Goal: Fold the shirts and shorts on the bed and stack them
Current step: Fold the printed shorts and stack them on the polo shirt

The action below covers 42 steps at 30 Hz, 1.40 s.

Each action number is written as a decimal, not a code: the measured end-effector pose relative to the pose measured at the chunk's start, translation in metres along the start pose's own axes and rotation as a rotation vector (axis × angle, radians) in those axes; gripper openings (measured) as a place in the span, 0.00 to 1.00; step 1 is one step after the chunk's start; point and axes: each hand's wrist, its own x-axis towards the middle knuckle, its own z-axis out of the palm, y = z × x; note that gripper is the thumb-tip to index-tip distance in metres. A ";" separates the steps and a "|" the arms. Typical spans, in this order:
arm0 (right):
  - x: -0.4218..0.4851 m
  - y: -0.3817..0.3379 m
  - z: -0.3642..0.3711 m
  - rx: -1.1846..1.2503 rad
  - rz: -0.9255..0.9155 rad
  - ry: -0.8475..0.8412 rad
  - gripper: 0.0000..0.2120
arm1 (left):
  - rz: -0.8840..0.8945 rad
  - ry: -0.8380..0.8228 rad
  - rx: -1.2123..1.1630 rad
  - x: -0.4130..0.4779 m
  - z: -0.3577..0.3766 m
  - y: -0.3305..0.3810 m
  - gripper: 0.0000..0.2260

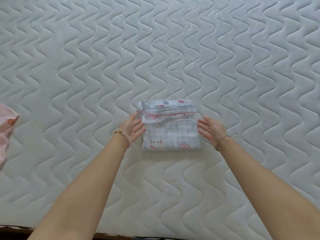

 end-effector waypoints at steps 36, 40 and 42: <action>-0.074 -0.017 0.013 -0.186 -0.088 -0.140 0.12 | 0.070 -0.187 0.244 -0.057 0.018 0.009 0.14; -0.147 -0.051 0.002 -0.180 -0.192 -0.161 0.23 | 0.122 -0.296 0.276 -0.128 0.025 0.031 0.13; -0.186 -0.068 -0.005 -0.177 -0.258 -0.160 0.21 | 0.159 -0.346 0.311 -0.162 0.029 0.039 0.13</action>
